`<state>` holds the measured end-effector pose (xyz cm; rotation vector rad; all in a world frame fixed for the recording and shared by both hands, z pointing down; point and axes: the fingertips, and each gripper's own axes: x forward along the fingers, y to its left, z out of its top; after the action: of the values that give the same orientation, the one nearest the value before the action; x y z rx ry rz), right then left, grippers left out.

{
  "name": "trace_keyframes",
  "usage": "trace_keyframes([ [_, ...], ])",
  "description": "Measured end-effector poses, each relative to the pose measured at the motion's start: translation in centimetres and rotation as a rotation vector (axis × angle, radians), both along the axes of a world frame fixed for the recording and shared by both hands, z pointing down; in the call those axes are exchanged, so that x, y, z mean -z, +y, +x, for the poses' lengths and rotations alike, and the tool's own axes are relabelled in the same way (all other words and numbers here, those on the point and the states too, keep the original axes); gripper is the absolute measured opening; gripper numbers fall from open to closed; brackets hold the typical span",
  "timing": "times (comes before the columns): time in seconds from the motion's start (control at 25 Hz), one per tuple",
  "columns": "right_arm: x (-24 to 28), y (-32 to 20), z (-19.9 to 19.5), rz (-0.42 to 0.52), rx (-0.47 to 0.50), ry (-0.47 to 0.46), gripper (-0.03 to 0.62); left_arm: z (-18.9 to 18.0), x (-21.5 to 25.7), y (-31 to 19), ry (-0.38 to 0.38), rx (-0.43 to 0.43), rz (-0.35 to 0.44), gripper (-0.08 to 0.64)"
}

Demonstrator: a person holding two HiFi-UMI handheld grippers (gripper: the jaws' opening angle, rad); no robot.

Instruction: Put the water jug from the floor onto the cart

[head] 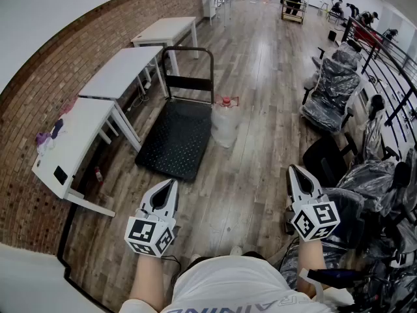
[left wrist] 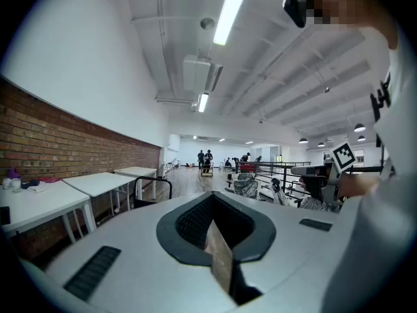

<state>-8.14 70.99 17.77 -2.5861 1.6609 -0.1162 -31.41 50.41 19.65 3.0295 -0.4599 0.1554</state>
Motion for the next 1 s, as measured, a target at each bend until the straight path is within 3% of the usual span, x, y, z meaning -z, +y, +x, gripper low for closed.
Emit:
trace_keyframes([
  [0.24, -1.0, 3.2, 4.1, -0.005, -0.033, 0.001, 0.003, 4.8, -0.2, 2.7, 0.004, -0.028, 0.007, 0.0],
  [0.52, -3.5, 5.4, 8.4, -0.03, -0.1, -0.055, 0.003, 10.6, -1.9, 4.6, -0.058, -0.133, 0.019, 0.0],
  [0.8, -4.5, 3.0, 12.3, -0.075, -0.133, -0.054, 0.003, 16.3, -3.4, 1.4, -0.055, -0.176, -0.032, 0.0],
  [1.0, -4.1, -0.7, 15.6, -0.105, -0.178, -0.039, 0.003, 21.0, -4.2, -3.8, -0.042, -0.211, -0.066, 0.0],
])
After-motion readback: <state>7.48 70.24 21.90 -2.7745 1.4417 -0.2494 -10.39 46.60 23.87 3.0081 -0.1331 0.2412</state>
